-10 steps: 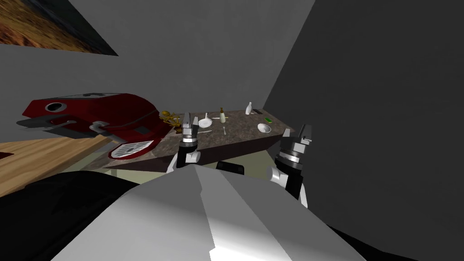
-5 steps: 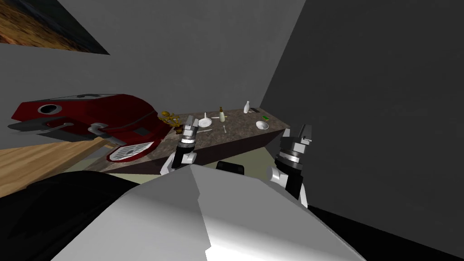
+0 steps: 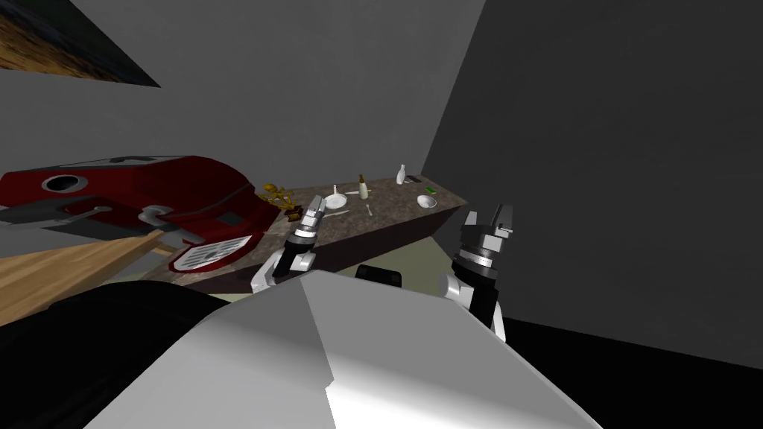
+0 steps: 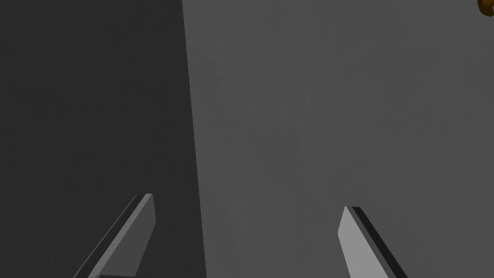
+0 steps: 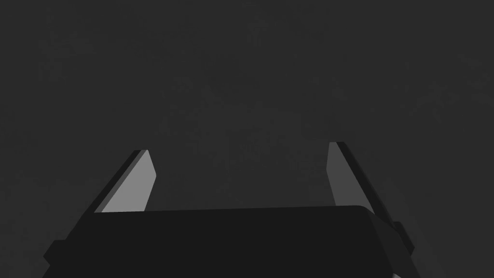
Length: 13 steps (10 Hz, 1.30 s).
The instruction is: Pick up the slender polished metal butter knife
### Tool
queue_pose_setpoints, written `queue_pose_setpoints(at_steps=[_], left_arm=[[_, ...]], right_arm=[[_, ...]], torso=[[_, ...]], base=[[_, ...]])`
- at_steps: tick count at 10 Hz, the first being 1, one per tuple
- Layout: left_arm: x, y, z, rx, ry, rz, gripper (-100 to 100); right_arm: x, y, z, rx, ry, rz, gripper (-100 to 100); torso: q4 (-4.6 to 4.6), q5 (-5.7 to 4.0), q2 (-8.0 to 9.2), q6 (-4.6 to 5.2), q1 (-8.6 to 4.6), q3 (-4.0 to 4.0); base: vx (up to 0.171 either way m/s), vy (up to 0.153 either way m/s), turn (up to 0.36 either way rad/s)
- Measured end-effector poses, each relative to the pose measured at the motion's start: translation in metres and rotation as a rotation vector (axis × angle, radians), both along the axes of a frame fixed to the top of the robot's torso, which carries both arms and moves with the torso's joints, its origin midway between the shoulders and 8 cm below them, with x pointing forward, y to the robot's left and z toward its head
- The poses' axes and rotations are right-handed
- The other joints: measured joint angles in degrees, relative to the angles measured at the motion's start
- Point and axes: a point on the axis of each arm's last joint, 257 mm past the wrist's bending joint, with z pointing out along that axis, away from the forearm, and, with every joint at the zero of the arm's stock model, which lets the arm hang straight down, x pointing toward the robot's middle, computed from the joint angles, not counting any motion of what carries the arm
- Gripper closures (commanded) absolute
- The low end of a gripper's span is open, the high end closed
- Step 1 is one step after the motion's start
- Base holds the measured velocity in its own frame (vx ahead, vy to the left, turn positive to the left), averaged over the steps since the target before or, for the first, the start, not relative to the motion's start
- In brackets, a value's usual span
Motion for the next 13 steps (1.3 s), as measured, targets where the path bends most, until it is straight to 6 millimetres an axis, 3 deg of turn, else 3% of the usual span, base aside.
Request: queue_pose_setpoints(at_steps=[13], left_arm=[[0.001, 0.037, -0.082, 0.341, 0.253, -0.043, -100]], right_arm=[[0.0, 0.0, 0.0, 0.0, 0.0, 0.0, 0]], torso=[[-0.01, -0.01, -0.06, 0.02, -0.04, -0.04]], base=[[-0.075, 0.04, -0.154]])
